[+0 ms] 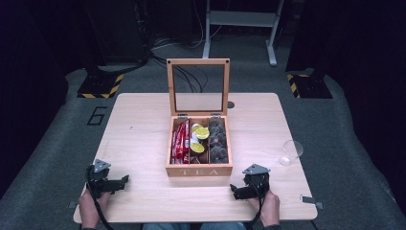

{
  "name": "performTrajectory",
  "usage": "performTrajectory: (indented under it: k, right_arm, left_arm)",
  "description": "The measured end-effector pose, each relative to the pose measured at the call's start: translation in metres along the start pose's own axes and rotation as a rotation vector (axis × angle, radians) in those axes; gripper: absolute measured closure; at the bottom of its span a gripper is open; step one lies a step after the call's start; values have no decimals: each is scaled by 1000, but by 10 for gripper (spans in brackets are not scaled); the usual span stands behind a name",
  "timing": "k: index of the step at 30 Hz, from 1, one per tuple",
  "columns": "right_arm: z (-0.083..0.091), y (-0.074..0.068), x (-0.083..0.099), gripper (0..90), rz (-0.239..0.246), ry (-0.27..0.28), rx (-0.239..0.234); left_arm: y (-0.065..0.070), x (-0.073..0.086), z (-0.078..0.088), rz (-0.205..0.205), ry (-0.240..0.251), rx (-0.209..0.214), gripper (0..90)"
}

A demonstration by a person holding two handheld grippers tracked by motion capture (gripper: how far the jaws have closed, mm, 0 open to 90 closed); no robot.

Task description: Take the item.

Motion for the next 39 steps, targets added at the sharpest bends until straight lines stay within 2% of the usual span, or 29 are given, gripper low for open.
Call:
performTrajectory:
  k: [1,3,6,8,9,12,13,16,17,20,24,31,32,35,36,39]
  right_arm:
    - [0,1,0,0,-12,-3,2]
    - [1,3,0,0,3,-9,-6]
    - [3,5,2,0,2,-30,0]
    - [6,3,2,0,0,-38,-19]
    - [8,1,3,0,-16,-42,-27]
    - [13,2,-2,0,-13,-33,-57]
    - [14,1,-5,0,-21,-28,-57]
    - [23,-1,-13,0,4,-38,-63]
    - [26,-1,-17,0,19,-25,-62]
    - [34,-3,-27,0,9,-16,-69]
    - [45,-5,-41,0,28,3,-81]
    - [58,-8,-58,9,64,17,-80]
    - [59,-10,-60,10,54,16,-84]
    - [62,-10,-68,11,76,23,-86]
    - [63,-12,-71,11,68,24,-85]
    - [66,-14,-80,13,91,32,-92]
  left_arm:
    - [0,0,0,-1,5,-3,3]
    - [0,0,0,-2,5,-7,3]
    - [0,0,0,1,0,-1,3]
    - [0,0,0,-3,-1,-1,3]
    - [0,0,0,2,8,-1,3]
    - [0,0,0,1,6,-4,3]
    - [0,0,0,2,4,-3,3]
    - [0,0,0,3,3,-2,3]
    - [0,0,0,0,2,-1,3]
    - [0,0,0,0,1,-2,3]
    - [0,0,0,1,7,-2,3]
    - [0,0,0,1,6,-2,3]
    - [0,0,0,0,5,-3,3]
    - [0,0,0,0,6,-3,3]
    - [0,0,0,0,6,-3,3]
    - [0,0,0,1,6,-2,3]
Point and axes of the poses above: each handheld gripper's, and its own axes: z roughly backward along the jaws, x roughly out of its underside, y roughly to its right, the point moved 10 cm from there along -z, roughly forward along the jaws, and after that the axes turned 5 degrees about -z, right-handed, at the moved point
